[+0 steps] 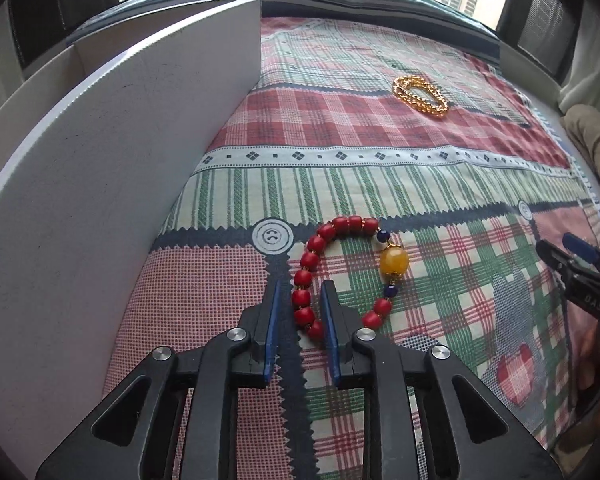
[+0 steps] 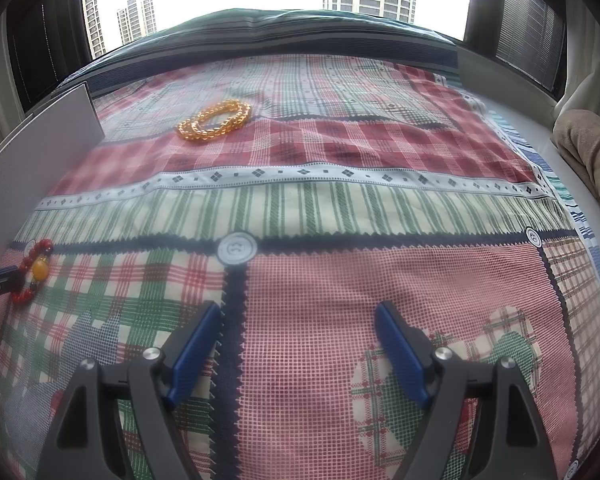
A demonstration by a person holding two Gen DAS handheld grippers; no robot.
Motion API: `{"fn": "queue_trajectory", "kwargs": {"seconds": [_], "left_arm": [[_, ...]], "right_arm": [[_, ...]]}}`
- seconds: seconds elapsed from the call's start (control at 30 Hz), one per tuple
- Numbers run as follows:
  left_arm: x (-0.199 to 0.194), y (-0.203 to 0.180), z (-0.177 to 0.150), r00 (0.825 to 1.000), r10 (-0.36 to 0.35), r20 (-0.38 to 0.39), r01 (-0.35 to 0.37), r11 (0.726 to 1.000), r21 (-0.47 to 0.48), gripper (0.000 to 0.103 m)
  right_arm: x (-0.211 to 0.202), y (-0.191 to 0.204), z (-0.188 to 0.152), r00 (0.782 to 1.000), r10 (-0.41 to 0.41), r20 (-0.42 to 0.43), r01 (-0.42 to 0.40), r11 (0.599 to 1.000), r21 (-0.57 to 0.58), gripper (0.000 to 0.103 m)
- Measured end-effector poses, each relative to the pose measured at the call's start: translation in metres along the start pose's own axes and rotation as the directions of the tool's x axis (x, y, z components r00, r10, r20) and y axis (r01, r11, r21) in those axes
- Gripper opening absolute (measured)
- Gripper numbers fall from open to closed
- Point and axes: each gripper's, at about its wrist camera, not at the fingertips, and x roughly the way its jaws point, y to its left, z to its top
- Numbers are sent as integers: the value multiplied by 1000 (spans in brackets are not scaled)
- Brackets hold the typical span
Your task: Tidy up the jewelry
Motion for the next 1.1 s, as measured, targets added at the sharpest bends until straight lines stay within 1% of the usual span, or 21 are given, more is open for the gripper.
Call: {"fn": "queue_trajectory", "kwargs": {"seconds": [0.03, 0.07, 0.1, 0.13, 0.17, 0.27, 0.43, 1.1], "left_arm": [[1, -1, 0, 1000, 17, 7, -17, 1000, -5, 68], [1, -1, -2, 998, 53, 19, -53, 998, -16, 87], [0, 1, -5, 996, 84, 39, -83, 996, -24, 91], [2, 2, -7, 994, 97, 47, -96, 995, -22, 91], [6, 4, -9, 994, 104, 35, -104, 994, -18, 92], [6, 11, -13, 994, 93, 57, -91, 995, -34, 98], [5, 14, -14, 995, 77, 64, -76, 997, -15, 102], [7, 11, -14, 995, 73, 71, -72, 997, -11, 102]], "right_arm": [[0, 0, 0, 1000, 0, 0, 0, 1000, 0, 82], [0, 0, 0, 1000, 0, 0, 0, 1000, 0, 82], [0, 0, 0, 1000, 0, 0, 0, 1000, 0, 82], [0, 0, 0, 1000, 0, 0, 0, 1000, 0, 82], [0, 0, 0, 1000, 0, 0, 0, 1000, 0, 82], [0, 0, 0, 1000, 0, 0, 0, 1000, 0, 82], [0, 0, 0, 1000, 0, 0, 0, 1000, 0, 82], [0, 0, 0, 1000, 0, 0, 0, 1000, -1, 82]]}}
